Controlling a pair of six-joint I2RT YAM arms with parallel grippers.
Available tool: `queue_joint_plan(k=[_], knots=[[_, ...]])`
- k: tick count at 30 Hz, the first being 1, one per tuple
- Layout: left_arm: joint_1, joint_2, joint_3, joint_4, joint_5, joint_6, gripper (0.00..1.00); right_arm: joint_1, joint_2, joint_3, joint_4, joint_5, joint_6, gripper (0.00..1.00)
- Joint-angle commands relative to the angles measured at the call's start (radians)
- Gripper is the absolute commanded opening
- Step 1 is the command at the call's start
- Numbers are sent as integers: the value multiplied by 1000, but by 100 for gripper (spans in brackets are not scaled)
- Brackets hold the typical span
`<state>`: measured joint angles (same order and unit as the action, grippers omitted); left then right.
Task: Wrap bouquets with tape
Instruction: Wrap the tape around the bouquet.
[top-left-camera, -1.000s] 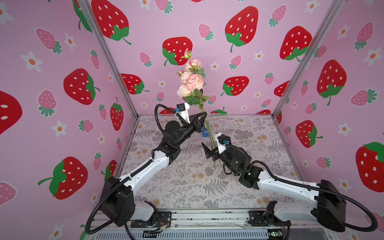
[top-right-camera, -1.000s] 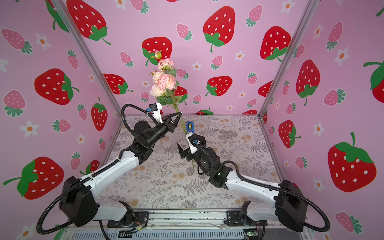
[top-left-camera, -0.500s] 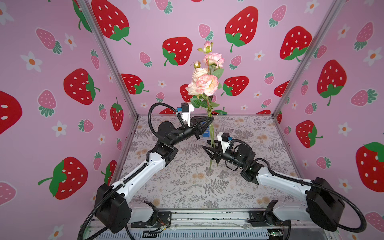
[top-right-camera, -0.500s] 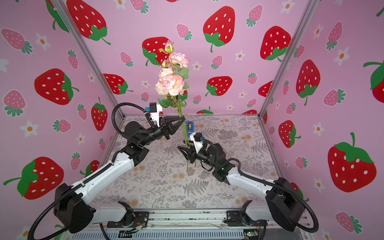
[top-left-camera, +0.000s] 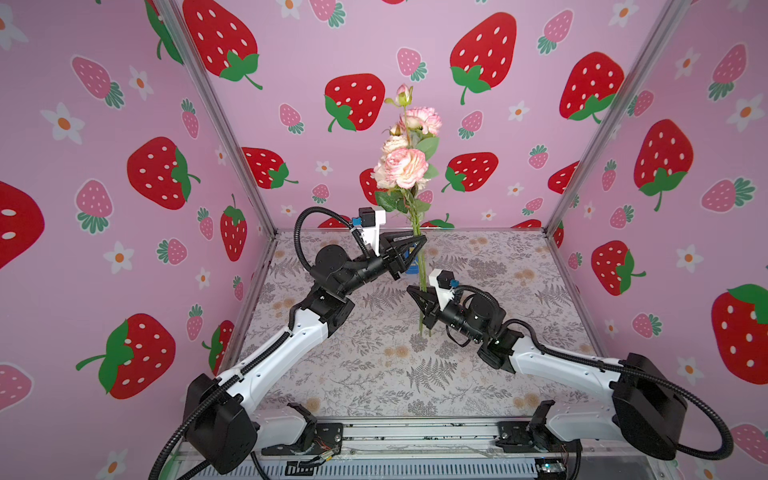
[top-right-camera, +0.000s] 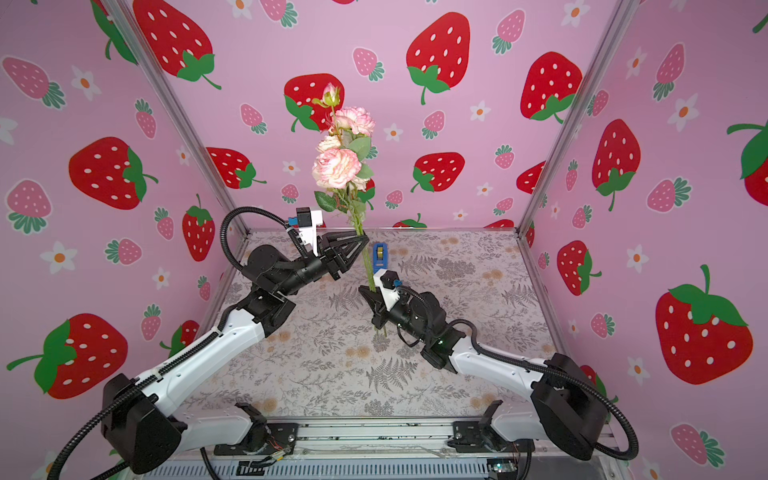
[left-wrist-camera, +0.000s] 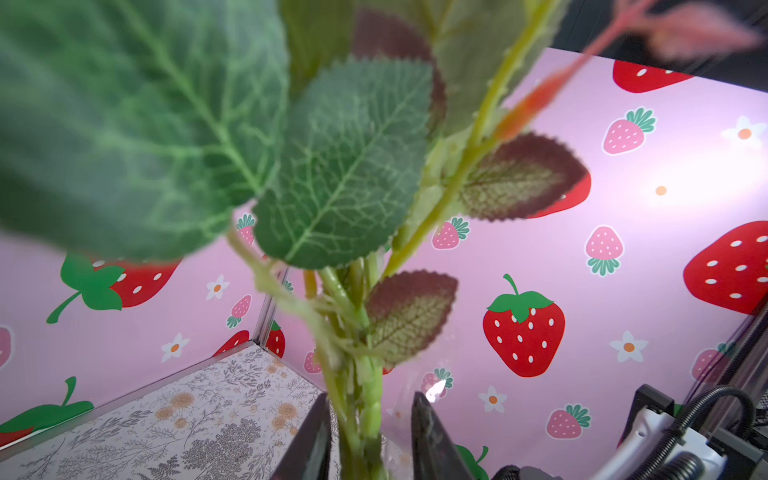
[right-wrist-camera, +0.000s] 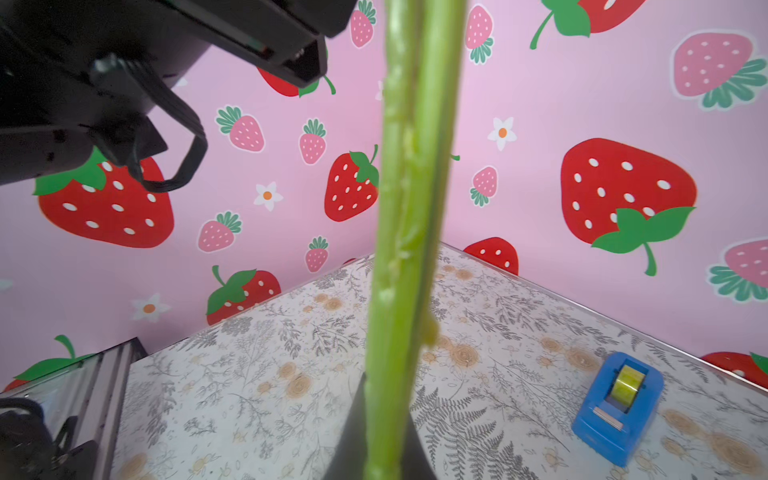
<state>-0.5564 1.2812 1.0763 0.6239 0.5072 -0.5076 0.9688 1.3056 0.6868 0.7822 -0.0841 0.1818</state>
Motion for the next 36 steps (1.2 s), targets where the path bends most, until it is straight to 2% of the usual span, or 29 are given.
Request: queue_joint_plan(k=[1, 14, 20, 27, 36], knots=[[-7, -23, -4, -19, -75, 12, 34, 23, -13, 20, 44, 158, -86, 0], [-48, -36, -21, -108, -275, -10, 34, 101, 51, 61, 99, 599, -251, 0], [-74, -10, 11, -134, -324, -37, 35, 116, 101, 94, 113, 711, -303, 0], [-91, 10, 27, -139, -414, -64, 40, 119, 160, 126, 126, 772, -336, 0], [-91, 3, 9, -100, -522, -98, 40, 136, 197, 143, 163, 850, -399, 0]])
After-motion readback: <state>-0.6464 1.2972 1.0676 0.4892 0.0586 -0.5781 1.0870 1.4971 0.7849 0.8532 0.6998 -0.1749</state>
